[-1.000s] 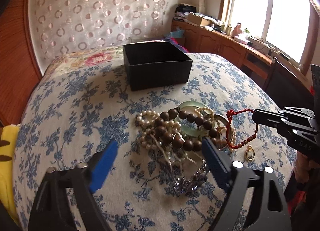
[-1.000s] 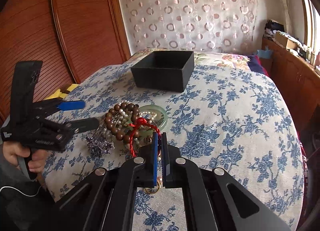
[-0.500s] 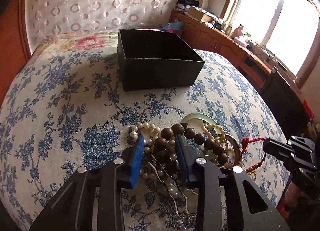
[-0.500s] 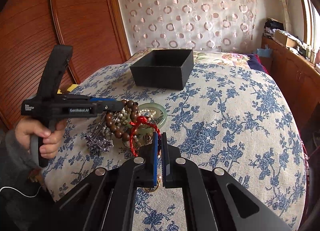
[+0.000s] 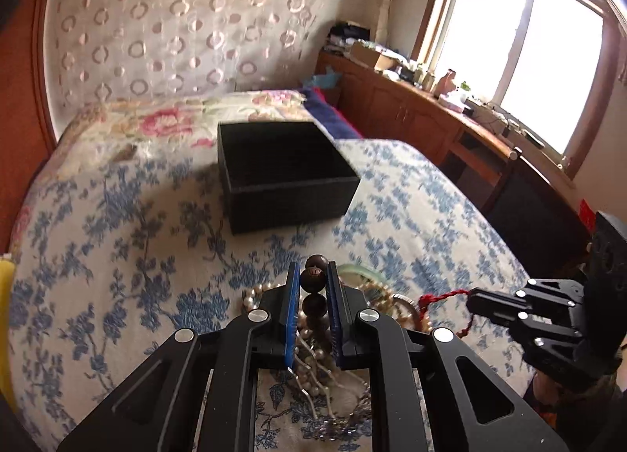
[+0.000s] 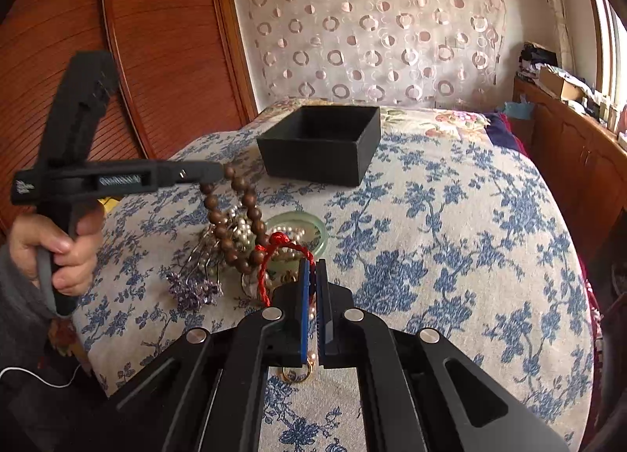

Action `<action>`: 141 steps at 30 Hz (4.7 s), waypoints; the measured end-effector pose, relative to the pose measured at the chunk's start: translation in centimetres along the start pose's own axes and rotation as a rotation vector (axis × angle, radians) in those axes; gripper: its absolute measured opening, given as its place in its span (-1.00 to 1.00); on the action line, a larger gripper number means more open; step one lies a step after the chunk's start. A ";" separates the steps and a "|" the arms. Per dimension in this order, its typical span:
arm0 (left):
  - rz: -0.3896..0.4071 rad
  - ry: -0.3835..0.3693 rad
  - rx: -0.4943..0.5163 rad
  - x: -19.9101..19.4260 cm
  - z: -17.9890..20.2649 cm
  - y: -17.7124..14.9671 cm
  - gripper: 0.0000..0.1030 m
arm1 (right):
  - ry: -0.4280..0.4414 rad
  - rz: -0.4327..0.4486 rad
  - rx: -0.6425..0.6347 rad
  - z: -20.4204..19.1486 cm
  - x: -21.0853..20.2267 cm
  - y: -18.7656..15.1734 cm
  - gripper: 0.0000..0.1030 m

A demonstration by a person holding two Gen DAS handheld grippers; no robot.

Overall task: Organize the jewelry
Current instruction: 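Grasp the brown wooden bead bracelet with the left gripper and lift, then carry the bead bracelet into the black box with the left gripper while the right drops the red bracelet in, then return the right gripper to the pile and grasp the dark metal bangle, then grasp the purple crystal hairpins with the left gripper while the right holds the bangle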

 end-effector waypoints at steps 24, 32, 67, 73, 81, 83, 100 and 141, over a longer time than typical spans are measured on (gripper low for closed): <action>0.072 0.139 0.044 -2.2 -1.1 6.0 -0.76 | -0.072 0.099 -0.090 -0.1 2.7 8.6 -0.93; 0.098 0.154 0.067 -1.8 -1.0 9.0 -0.76 | -0.076 0.091 -0.082 0.7 4.8 11.1 -0.93; 0.020 0.188 -0.004 2.7 -5.2 6.8 -0.33 | -0.049 0.027 -0.018 3.0 12.1 16.7 -0.93; 0.020 0.207 0.016 1.9 -4.9 4.3 -0.04 | -0.041 -0.022 -0.050 2.2 13.0 15.3 -0.40; 0.015 0.195 0.024 1.1 -3.4 1.3 0.19 | -0.042 0.027 -0.118 1.1 9.3 12.9 -0.23; 0.024 0.174 0.032 0.6 -2.7 0.5 0.33 | -0.026 0.038 -0.118 1.0 8.0 11.9 -0.23; -0.003 0.154 0.037 0.0 0.4 -5.1 0.55 | 0.057 -0.126 -0.073 0.3 4.9 1.9 -0.54; -0.082 0.123 0.054 1.7 2.5 -7.9 0.57 | -0.115 -0.078 -0.070 2.0 2.6 2.8 -0.89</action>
Point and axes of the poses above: each gripper's, at about its wrist camera, not at the fingertips, and x roughly the way its jaws point, z to its right, y to its top, the point moved 2 cm from there along x, roughly the way its jaws point, and after that the axes turned 3 degrees about -z, right-handed, at the moved point
